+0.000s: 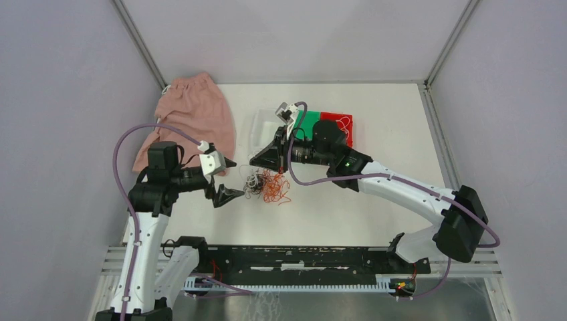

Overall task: Untangle the cables
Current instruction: Place the cable in the bin.

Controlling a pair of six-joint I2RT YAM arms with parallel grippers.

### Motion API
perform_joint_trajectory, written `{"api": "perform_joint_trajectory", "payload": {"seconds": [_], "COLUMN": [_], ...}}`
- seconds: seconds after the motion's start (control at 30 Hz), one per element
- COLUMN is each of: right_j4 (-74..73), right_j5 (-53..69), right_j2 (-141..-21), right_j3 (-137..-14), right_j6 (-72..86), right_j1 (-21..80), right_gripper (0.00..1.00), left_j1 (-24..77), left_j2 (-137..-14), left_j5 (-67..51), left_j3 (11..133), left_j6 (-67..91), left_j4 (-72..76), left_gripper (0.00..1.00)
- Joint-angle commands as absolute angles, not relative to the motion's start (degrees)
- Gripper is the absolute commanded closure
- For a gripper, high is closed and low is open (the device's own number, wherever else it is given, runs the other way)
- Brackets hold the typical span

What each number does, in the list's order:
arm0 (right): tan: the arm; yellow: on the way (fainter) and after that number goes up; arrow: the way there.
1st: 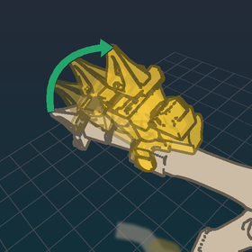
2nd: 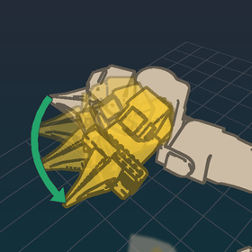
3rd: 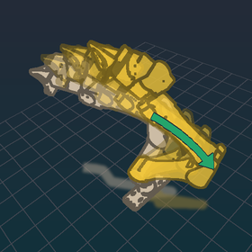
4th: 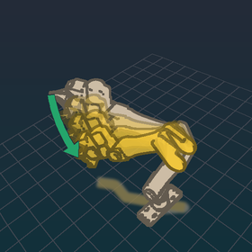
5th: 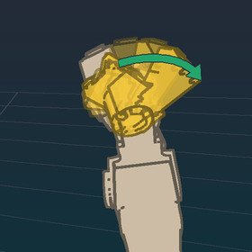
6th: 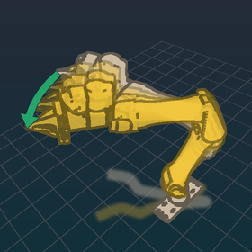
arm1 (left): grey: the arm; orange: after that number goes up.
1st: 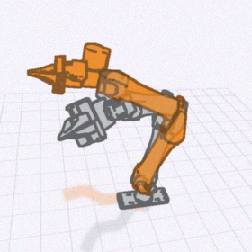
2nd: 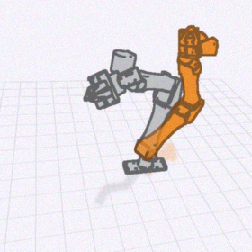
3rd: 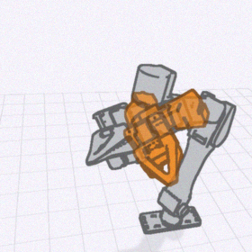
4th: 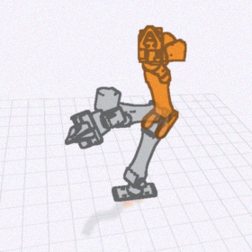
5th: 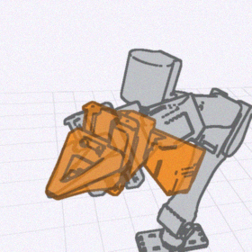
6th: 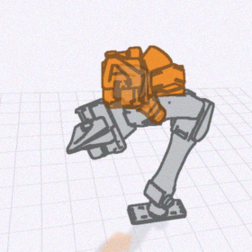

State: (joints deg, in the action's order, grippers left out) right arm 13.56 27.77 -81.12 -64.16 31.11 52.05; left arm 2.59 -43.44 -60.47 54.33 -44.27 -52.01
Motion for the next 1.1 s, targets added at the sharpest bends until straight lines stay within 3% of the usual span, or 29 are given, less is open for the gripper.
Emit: {"api": "perform_joint_trajectory", "payload": {"seconds": [0.0, 0.17, 0.4, 0.53, 0.8, 1.07], "right_j4": [22.2, 13.6, -8.7, -12.1, -10.4, -9.8], "right_j5": [32.1, 26.3, 5.8, -0.4, 3.2, 4.2], "right_j2": [-79.6, -76.9, -76.5, -78.1, -87.4, -94.7], "right_j3": [-68.2, -69.0, -74.9, -74.3, -74.7, -75.8], "right_j6": [37.7, 34.4, 22.0, 20.2, 21.8, 23.6], "right_j1": [50.8, 45.5, 35.3, 27.9, 16.2, 13.2], "right_gripper": [1.00, 1.00, 1.00, 1.00, 1.00, 1.00], "left_j1": [2.4, 2.4, 2.4, 2.4, 2.4, 2.4], "left_j2": [-42.2, -42.4, -42.7, -43.3, -43.7, -43.6], "left_j5": [-64.2, -62.3, -56.9, -54.6, -53.7, -52.8], "left_j3": [54.6, 54.3, 53.7, 54.1, 54.6, 54.7], "left_j6": [-39.9, -39.4, -40.2, -40.2, -41.0, -42.8], "left_j4": [-46.3, -46.4, -46.6, -46.6, -46.9, -47.9], "left_gripper": [0.08, 0.07, 0.01, 0.01, 0.01, 0.01]}}
